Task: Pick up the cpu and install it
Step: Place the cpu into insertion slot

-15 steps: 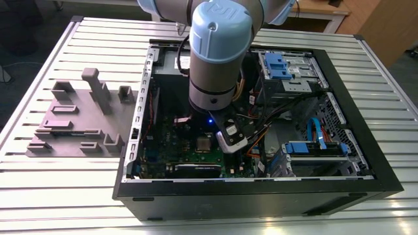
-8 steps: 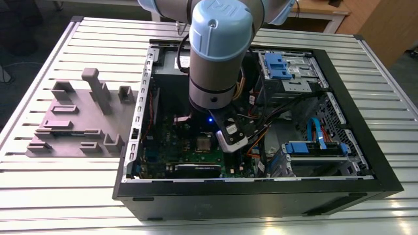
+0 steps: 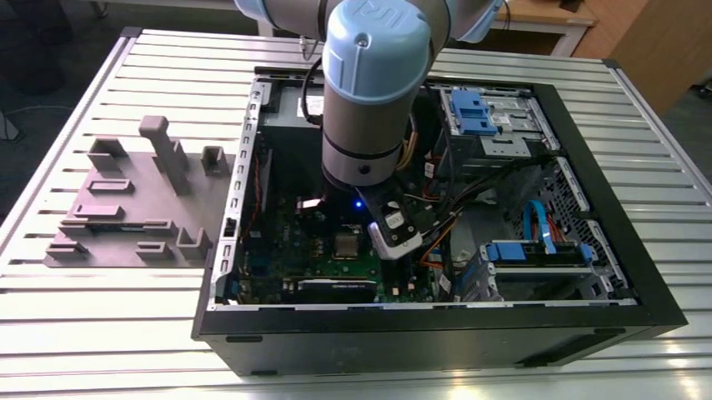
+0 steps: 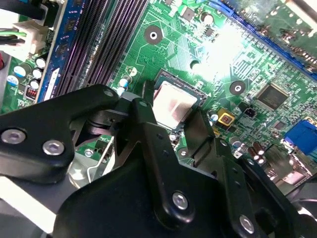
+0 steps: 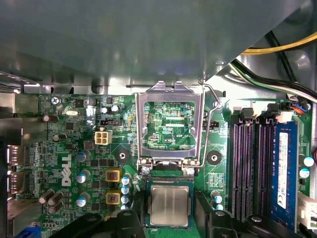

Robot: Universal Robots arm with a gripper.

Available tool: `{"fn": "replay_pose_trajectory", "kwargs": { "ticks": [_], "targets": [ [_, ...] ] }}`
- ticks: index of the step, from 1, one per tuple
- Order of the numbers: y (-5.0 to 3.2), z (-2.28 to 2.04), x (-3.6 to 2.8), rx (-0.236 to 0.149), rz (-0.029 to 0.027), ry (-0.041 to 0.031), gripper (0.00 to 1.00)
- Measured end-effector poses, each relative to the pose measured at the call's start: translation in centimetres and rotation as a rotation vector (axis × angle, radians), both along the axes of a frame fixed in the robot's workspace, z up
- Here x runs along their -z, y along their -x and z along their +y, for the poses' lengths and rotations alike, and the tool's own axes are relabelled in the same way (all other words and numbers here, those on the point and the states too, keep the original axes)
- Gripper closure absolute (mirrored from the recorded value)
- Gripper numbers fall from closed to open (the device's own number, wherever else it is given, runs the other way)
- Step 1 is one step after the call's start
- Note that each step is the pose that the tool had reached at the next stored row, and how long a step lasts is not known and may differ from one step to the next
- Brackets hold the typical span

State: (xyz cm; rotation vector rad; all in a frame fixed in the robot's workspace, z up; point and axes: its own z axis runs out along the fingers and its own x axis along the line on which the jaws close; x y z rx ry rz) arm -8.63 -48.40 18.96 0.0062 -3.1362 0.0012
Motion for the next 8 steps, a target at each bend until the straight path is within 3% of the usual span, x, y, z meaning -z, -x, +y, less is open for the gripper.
{"fn": "replay_pose_trajectory", "kwargs": {
  "ticks": [8],
  "targets": [
    [0.0,-0.13,0.02,0.0,-0.0001,-0.0001,0.55]
  ]
}}
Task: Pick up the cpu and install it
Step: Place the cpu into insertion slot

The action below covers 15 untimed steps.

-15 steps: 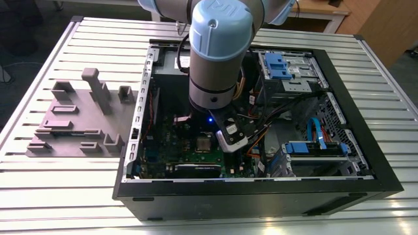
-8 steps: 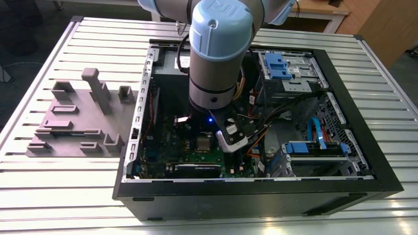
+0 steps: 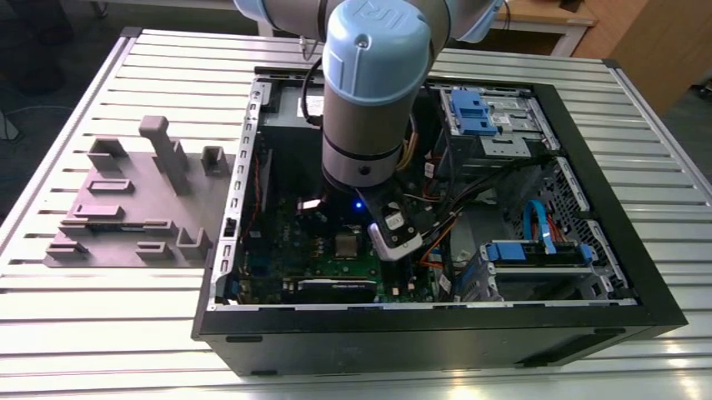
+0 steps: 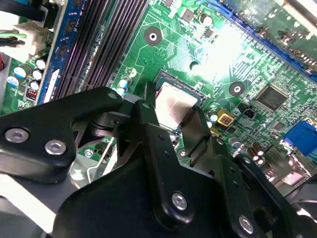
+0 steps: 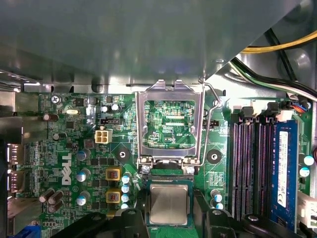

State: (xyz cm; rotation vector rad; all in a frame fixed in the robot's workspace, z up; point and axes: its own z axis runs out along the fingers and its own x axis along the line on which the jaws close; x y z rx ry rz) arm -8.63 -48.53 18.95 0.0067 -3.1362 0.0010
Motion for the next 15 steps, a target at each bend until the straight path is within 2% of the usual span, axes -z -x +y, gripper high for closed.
{"fn": "replay_pose_trajectory", "kwargs": {
  "ticks": [12,13,15],
  "targets": [
    [0.0,-0.03,0.08,0.0,-0.0002,-0.0004,0.54],
    [0.0,-0.03,0.08,0.0,-0.0001,-0.0004,0.47],
    [0.0,-0.03,0.07,0.0,0.0001,-0.0001,0.47]
  ]
}}
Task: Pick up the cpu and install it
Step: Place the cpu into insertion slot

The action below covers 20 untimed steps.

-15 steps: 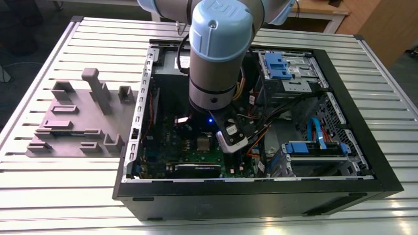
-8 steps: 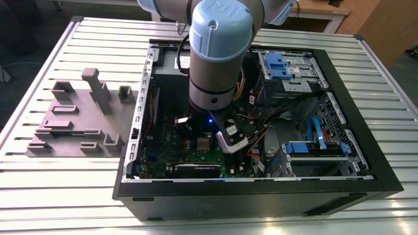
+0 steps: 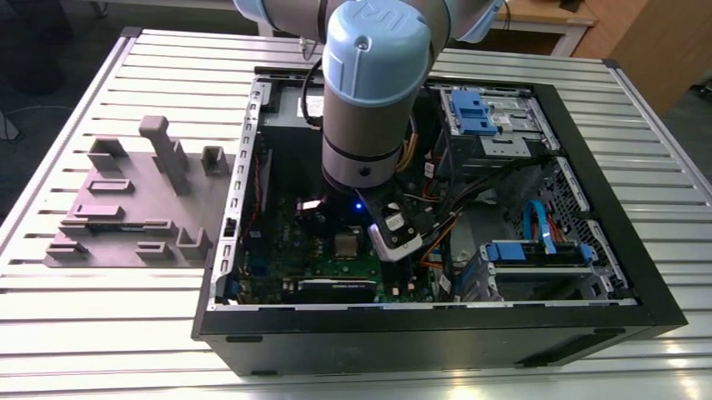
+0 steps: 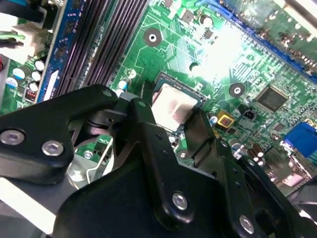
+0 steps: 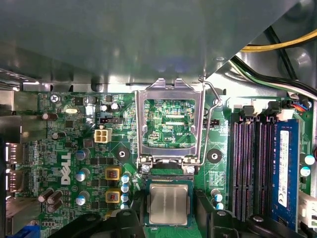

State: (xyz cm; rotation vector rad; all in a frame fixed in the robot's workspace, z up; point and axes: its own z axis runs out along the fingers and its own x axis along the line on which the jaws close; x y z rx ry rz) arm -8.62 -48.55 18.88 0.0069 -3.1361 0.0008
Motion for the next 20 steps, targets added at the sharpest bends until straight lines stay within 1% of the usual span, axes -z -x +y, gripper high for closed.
{"fn": "replay_pose_trajectory", "kwargs": {
  "ticks": [2,4,9,10,11,12,14,15,18,19,20],
  "targets": [
    [0.0,0.0,-0.01,0.0,0.0,0.0001,0.47],
    [0.0,-0.01,-0.19,0.0,0.0001,0.0002,0.47],
    [0.0,0.0,-0.94,0.0,0.0003,0.0001,0.47],
    [0.0,0.0,-1.08,0.0,0.0003,0.0001,0.49],
    [0.0,0.0,-1.21,0.0,0.0004,0.0001,0.55],
    [0.0,0.0,-1.3,0.0,0.0004,0.0001,0.55],
    [0.0,0.0,-1.5,0.0,0.0004,0.0001,0.67],
    [0.0,0.0,-1.57,0.0,0.0004,0.0,0.67],
    [0.0,0.0,-1.61,0.0,0.0003,-0.0003,0.85],
    [0.0,0.0,-1.62,0.0,0.0003,-0.0002,0.85],
    [0.0,0.0,-1.63,0.0,0.0004,0.0,0.9]
  ]
}}
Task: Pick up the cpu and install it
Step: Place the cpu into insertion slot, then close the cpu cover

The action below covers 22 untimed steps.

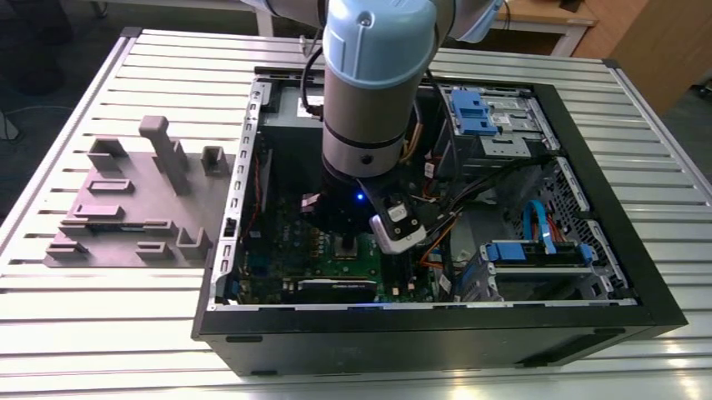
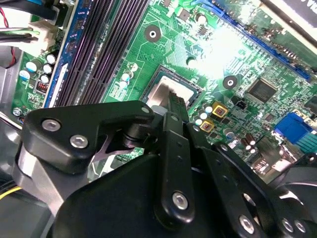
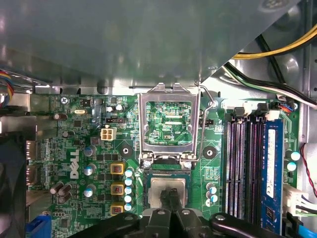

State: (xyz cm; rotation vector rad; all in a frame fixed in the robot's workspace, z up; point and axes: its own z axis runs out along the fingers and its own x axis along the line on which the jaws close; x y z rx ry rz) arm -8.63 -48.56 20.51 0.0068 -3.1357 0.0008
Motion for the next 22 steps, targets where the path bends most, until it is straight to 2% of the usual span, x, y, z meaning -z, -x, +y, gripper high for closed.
{"fn": "replay_pose_trajectory", "kwargs": {
  "ticks": [16,22],
  "targets": [
    [-0.01,0.0,-0.06,0.0,0.0,0.0,0.9],
    [-0.83,0.0,-0.03,0.0,0.0012,0.0,0.9]
  ]
}}
